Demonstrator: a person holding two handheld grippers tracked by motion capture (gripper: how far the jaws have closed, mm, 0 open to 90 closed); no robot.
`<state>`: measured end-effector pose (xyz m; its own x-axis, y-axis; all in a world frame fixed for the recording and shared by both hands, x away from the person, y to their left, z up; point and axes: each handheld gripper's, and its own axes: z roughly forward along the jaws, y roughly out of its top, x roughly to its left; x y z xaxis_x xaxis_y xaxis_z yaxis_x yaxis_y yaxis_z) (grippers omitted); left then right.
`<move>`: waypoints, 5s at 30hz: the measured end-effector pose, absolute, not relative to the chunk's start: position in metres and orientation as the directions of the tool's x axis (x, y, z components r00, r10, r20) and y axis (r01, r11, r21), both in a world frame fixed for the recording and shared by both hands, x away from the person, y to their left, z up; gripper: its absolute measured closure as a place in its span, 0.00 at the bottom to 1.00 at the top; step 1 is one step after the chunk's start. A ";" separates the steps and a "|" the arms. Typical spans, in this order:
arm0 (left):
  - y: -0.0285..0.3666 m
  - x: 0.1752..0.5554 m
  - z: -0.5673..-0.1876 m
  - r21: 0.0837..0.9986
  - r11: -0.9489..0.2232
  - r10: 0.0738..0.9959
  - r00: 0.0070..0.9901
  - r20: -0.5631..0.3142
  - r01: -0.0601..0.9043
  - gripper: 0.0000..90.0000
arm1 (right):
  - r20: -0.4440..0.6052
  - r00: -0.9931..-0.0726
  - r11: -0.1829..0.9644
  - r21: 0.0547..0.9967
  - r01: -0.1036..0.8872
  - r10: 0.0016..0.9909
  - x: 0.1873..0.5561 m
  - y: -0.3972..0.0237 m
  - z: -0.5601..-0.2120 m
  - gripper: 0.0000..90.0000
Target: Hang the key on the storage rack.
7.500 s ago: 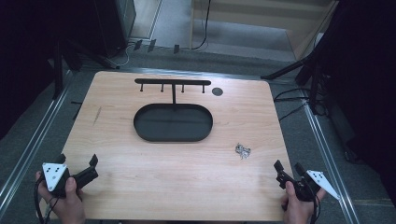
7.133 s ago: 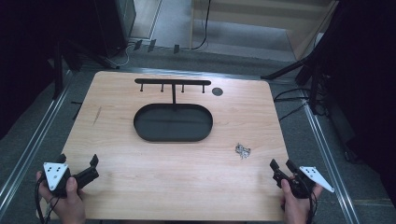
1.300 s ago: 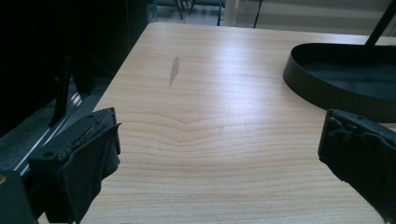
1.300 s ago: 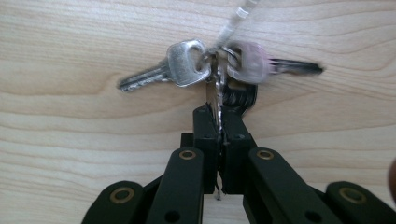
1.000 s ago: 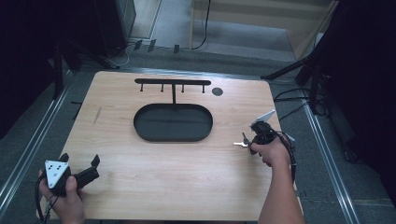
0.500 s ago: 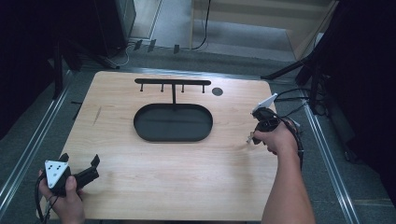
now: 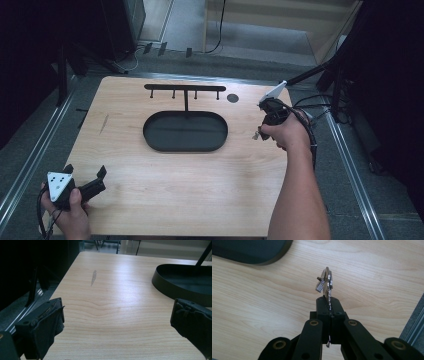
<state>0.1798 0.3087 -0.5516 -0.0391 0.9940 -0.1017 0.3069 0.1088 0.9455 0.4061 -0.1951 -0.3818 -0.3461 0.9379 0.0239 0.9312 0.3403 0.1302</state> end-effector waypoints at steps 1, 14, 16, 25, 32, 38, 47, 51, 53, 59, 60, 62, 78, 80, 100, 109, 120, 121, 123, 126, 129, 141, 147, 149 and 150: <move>0.309 0.180 -0.552 0.946 0.109 0.994 -0.039 -0.102 0.307 0.00 | 0.024 -0.347 0.341 0.132 0.931 0.938 0.407 -0.192 -0.380 0.99; 0.308 0.180 -0.552 0.947 0.110 0.994 -0.046 -0.101 0.303 0.00 | 0.022 -0.384 0.376 0.159 0.913 0.923 0.417 -0.157 -0.356 0.99; 0.309 0.180 -0.552 0.947 0.111 0.994 -0.044 -0.102 0.302 0.00 | 0.019 -0.391 0.383 0.162 0.909 0.920 0.418 -0.152 -0.353 0.99; 0.309 0.180 -0.552 0.946 0.114 0.993 -0.047 -0.105 0.302 0.00 | 0.023 -0.410 0.400 0.178 0.899 0.912 0.425 -0.131 -0.338 0.99; 0.309 0.179 -0.552 0.946 0.115 0.993 -0.047 -0.106 0.304 0.00 | 0.016 -0.439 0.428 0.195 0.883 0.898 0.431 -0.107 -0.324 0.99; 0.309 0.179 -0.552 0.946 0.118 0.993 -0.049 -0.108 0.301 0.00 | 0.011 -0.461 0.450 0.204 0.870 0.887 0.435 -0.089 -0.317 0.99; 0.309 0.179 -0.552 0.946 0.118 0.993 -0.048 -0.109 0.300 0.00 | 0.006 -0.472 0.459 0.215 0.862 0.882 0.440 -0.072 -0.312 0.99; 0.309 0.179 -0.552 0.947 0.120 0.993 -0.049 -0.110 0.298 0.00 | 0.000 -0.467 0.454 0.230 0.861 0.884 0.442 -0.070 -0.311 0.99; 0.310 0.179 -0.552 0.947 0.119 0.993 -0.049 -0.109 0.298 0.00 | -0.001 -0.461 0.448 0.234 0.863 0.888 0.443 -0.069 -0.311 0.99; 0.310 0.179 -0.552 0.947 0.121 0.993 -0.048 -0.111 0.299 0.00 | -0.018 -0.455 0.446 0.237 0.863 0.890 0.446 -0.066 -0.311 0.99; 0.310 0.179 -0.552 0.947 0.121 0.993 -0.048 -0.112 0.299 0.00 | -0.018 -0.452 0.443 0.240 0.864 0.892 0.447 -0.065 -0.311 0.99; 0.310 0.179 -0.552 0.947 0.121 0.993 -0.048 -0.112 0.299 0.00 | -0.024 -0.452 0.444 0.248 0.861 0.891 0.447 -0.065 -0.310 0.99; 0.310 0.179 -0.552 0.947 0.126 0.992 -0.046 -0.118 0.295 0.00 | -0.061 -0.411 0.410 0.299 0.862 0.909 0.453 -0.065 -0.312 0.99; 0.310 0.179 -0.552 0.947 0.127 0.992 -0.046 -0.118 0.296 0.00 | -0.061 -0.408 0.407 0.301 0.862 0.911 0.454 -0.066 -0.315 0.99; 0.310 0.179 -0.552 0.947 0.121 0.993 -0.045 -0.113 0.298 0.00 | -0.080 -0.323 0.332 0.302 0.894 0.943 0.453 -0.107 -0.330 0.82; 0.309 0.179 -0.552 0.948 0.112 0.994 -0.045 -0.104 0.299 0.00 | -0.063 -0.284 0.290 0.281 0.915 0.957 0.446 -0.142 -0.344 0.77; 0.308 0.179 -0.552 0.949 0.106 0.994 -0.045 -0.097 0.297 0.00 | -0.029 -0.222 0.223 0.234 0.946 0.975 0.434 -0.191 -0.368 0.71; 0.308 0.179 -0.552 0.949 0.107 0.994 -0.046 -0.098 0.297 0.00 | -0.029 -0.221 0.222 0.235 0.946 0.975 0.433 -0.193 -0.369 0.70; 0.308 0.179 -0.552 0.949 0.108 0.994 -0.046 -0.098 0.295 0.00 | -0.026 -0.216 0.216 0.234 0.948 0.976 0.432 -0.200 -0.373 0.67; 0.308 0.179 -0.552 0.949 0.104 0.994 -0.045 -0.095 0.296 0.00 | -0.019 -0.203 0.201 0.249 0.947 0.979 0.429 -0.211 -0.380 0.59; 0.308 0.179 -0.552 0.949 0.101 0.995 -0.045 -0.092 0.297 0.00 | -0.010 -0.191 0.187 0.256 0.948 0.982 0.427 -0.220 -0.386 0.53; 0.307 0.179 -0.552 0.949 0.098 0.995 -0.046 -0.088 0.300 0.00 | 0.014 -0.248 0.232 0.301 0.925 0.969 0.407 -0.244 -0.412 0.34; 0.307 0.179 -0.552 0.949 0.102 0.995 -0.047 -0.093 0.298 0.00 | 0.028 -0.254 0.226 0.372 0.900 0.967 0.387 -0.256 -0.424 0.24; 0.307 0.179 -0.552 0.949 0.102 0.995 -0.047 -0.092 0.298 0.00 | 0.043 -0.248 0.210 0.404 0.890 0.968 0.377 -0.262 -0.430 0.20; 0.307 0.179 -0.552 0.949 0.100 0.995 -0.047 -0.091 0.298 0.00 | 0.045 -0.245 0.204 0.418 0.885 0.969 0.374 -0.264 -0.433 0.19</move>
<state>0.1790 0.3072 -0.5517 -0.0465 0.9948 -0.0907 0.2982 0.1004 0.9492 0.3740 -0.2643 -0.4325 -0.2447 0.9686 0.0451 0.8853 0.2042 0.4179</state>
